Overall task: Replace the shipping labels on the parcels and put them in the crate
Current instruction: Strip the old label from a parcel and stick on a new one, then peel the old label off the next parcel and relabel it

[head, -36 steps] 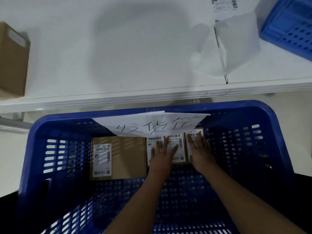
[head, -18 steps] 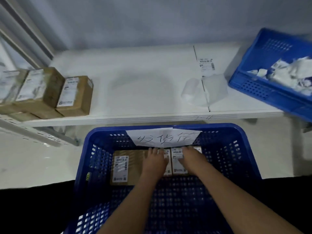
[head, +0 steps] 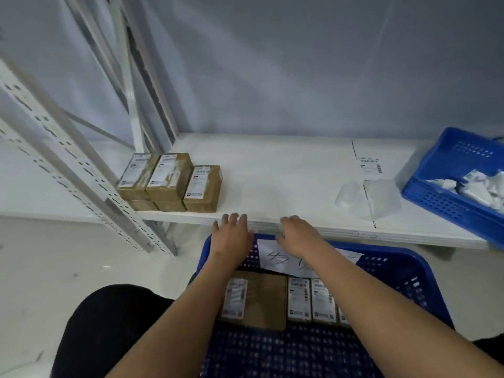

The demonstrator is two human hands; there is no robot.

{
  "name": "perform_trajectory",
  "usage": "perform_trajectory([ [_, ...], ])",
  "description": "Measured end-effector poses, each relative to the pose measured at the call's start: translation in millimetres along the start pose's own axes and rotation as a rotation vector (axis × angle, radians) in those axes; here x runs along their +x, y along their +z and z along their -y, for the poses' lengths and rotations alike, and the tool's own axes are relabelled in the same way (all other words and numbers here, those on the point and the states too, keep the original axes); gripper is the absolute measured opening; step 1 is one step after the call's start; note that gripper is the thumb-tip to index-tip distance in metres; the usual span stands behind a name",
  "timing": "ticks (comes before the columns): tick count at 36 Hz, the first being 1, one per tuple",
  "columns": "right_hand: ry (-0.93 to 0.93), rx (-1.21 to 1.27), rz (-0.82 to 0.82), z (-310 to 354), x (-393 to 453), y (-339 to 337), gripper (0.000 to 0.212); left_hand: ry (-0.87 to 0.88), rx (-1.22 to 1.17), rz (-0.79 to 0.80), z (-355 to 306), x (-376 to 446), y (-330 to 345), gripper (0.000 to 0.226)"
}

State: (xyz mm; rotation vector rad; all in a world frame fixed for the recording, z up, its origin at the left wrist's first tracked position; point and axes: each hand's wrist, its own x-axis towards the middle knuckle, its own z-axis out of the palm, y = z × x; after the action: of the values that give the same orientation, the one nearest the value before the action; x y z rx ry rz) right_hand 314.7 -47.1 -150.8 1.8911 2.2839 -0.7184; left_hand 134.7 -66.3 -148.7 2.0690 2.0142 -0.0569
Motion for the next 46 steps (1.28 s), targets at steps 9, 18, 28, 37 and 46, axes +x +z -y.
perform_trajectory([
  [9,-0.157,-0.017,-0.126,114.0,57.7,-34.4,0.057,-0.168,-0.036,-0.224,86.6,31.7,-76.3,0.055],
  [18,-0.249,-0.051,-0.215,183.9,124.4,-5.2,0.068,-0.217,-0.102,-0.356,161.4,68.3,-80.5,0.048],
  [28,-0.205,-0.006,-0.268,190.2,147.8,32.4,0.063,-0.221,-0.183,-0.263,180.1,78.5,-80.8,0.048],
  [37,-0.074,0.155,-0.348,188.1,136.2,32.2,0.048,-0.228,-0.175,-0.272,184.2,84.9,-76.6,0.05],
  [46,-0.008,0.32,-0.416,170.5,119.4,12.2,0.059,-0.23,-0.13,-0.232,181.0,79.1,-75.2,0.056],
])
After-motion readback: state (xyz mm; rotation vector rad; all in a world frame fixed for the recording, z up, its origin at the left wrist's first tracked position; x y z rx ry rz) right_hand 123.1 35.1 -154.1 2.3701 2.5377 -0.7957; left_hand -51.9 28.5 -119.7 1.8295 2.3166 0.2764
